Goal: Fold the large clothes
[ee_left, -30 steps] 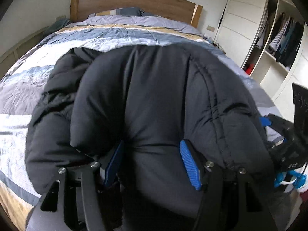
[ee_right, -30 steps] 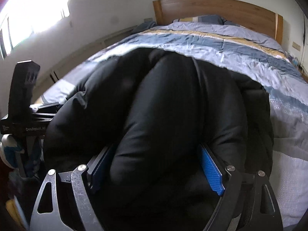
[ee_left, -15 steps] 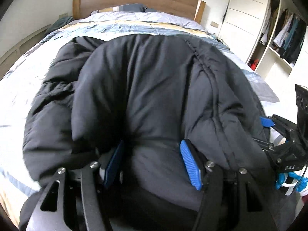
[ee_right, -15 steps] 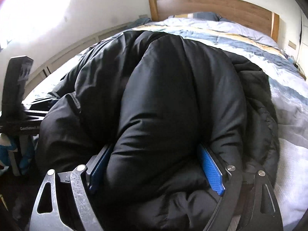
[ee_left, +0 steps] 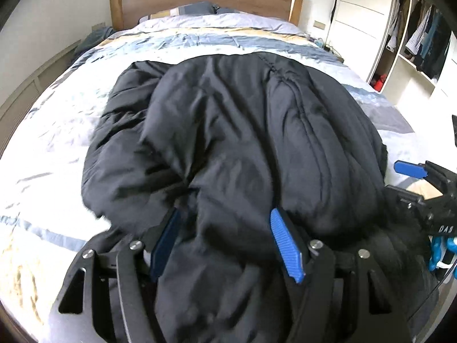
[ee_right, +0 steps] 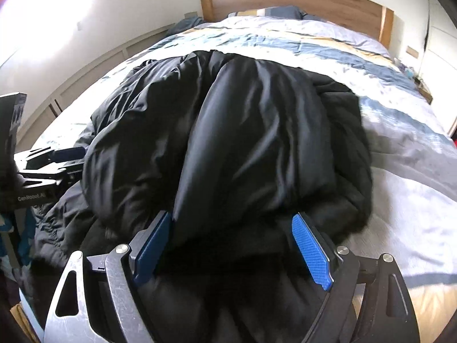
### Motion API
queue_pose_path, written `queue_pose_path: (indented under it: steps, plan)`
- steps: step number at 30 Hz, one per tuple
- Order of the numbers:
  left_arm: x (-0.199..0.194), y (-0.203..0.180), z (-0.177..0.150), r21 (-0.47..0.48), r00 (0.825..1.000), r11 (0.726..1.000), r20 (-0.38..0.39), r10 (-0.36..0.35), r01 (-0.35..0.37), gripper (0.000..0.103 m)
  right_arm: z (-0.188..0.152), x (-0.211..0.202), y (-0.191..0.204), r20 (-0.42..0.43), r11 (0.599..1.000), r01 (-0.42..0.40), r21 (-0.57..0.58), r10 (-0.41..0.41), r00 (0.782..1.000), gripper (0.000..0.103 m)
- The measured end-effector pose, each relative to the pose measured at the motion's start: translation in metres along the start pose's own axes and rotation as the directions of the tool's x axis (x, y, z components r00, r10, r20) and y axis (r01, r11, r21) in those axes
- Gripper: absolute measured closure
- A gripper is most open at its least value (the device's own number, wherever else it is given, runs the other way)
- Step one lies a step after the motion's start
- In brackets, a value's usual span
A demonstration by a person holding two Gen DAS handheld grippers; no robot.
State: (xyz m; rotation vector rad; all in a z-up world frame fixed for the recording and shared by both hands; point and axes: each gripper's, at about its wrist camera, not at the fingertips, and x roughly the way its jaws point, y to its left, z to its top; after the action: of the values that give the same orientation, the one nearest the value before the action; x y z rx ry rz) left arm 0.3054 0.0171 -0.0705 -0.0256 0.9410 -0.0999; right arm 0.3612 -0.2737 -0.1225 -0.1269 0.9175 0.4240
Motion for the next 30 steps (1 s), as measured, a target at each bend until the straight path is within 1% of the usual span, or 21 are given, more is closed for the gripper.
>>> queue_pose_path:
  steps: [3, 5, 8, 10, 12, 16, 19, 23, 27, 30]
  plan:
    - [-0.021, 0.002, -0.012, -0.014, 1.000, 1.000, 0.007, 0.012, -0.012, 0.039, -0.011, -0.020, 0.003, 0.009, 0.999, 0.022, 0.034, -0.023, 1.000, 0.018]
    - [-0.036, 0.005, -0.019, -0.021, 0.999, 0.999, 0.017, 0.027, -0.027, 0.039, -0.020, -0.036, 0.008, 0.030, 0.998, 0.020, 0.058, -0.022, 0.999, 0.018]
    - [-0.063, 0.005, -0.031, -0.025, 0.997, 0.998, 0.056, 0.058, -0.056, 0.039, -0.027, -0.057, 0.017, 0.065, 0.997, 0.023, 0.074, -0.027, 0.997, 0.016]
    - [-0.082, 0.002, -0.036, -0.026, 0.992, 0.996, 0.091, 0.083, -0.081, 0.039, -0.036, -0.070, 0.022, 0.080, 0.996, 0.031, 0.080, -0.037, 0.996, 0.013]
    - [-0.101, 0.000, -0.045, -0.028, 0.987, 0.994, 0.124, 0.106, -0.103, 0.039, -0.045, -0.081, 0.029, 0.094, 0.996, 0.048, 0.079, -0.056, 0.994, 0.013]
    - [-0.129, 0.002, -0.063, -0.041, 0.975, 0.990, 0.172, 0.142, -0.137, 0.039, -0.062, -0.099, 0.036, 0.113, 0.992, 0.066, 0.105, -0.077, 0.991, 0.009]
    - [-0.144, 0.004, -0.078, -0.064, 0.969, 0.988, 0.197, 0.151, -0.141, 0.039, -0.075, -0.109, 0.037, 0.121, 0.989, 0.062, 0.134, -0.079, 0.990, 0.008]
    - [-0.157, 0.005, -0.093, -0.075, 0.965, 0.988, 0.213, 0.150, -0.137, 0.039, -0.092, -0.120, 0.037, 0.128, 0.983, 0.071, 0.167, -0.093, 0.987, 0.007]
    - [-0.169, 0.006, -0.109, -0.089, 0.962, 0.988, 0.231, 0.146, -0.129, 0.039, -0.107, -0.136, 0.037, 0.149, 0.978, 0.072, 0.196, -0.102, 0.984, 0.003]
    - [-0.176, 0.006, -0.119, -0.085, 0.956, 0.987, 0.250, 0.151, -0.134, 0.038, -0.116, -0.146, 0.035, 0.158, 0.976, 0.075, 0.204, -0.109, 0.981, 0.001]
